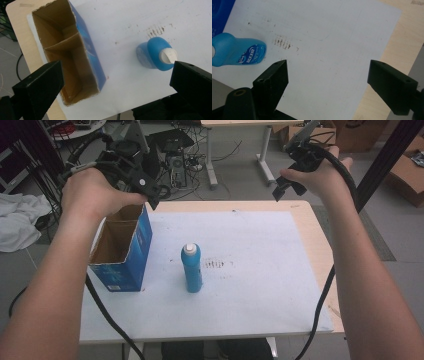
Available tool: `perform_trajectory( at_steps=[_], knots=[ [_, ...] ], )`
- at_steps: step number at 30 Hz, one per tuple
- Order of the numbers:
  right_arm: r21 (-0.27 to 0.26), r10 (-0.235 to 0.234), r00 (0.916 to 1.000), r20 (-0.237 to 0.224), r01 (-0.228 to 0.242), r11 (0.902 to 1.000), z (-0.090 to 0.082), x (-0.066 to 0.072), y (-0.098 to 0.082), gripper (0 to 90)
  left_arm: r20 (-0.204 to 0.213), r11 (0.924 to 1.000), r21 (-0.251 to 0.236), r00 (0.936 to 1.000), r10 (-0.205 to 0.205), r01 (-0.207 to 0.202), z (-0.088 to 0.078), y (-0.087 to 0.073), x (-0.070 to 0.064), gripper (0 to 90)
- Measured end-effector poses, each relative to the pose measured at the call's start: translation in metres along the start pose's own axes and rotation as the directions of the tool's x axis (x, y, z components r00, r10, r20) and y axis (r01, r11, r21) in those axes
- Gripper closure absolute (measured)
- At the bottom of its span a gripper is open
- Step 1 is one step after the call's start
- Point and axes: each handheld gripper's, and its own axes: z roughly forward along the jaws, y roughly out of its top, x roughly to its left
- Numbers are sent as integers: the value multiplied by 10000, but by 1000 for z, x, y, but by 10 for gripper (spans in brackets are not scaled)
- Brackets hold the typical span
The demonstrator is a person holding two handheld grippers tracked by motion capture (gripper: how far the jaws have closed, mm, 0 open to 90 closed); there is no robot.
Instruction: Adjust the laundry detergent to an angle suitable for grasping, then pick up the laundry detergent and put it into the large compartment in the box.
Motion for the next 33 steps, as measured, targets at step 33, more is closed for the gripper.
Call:
perform_trajectory(
  at_steps=[33],
  knots=[
    [4, -119, 9998, -155, 119, 9999, 8, 0, -1, 170, 105, 9987, 234, 9989, -450, 448, 7, 0, -10, 0]
  ],
)
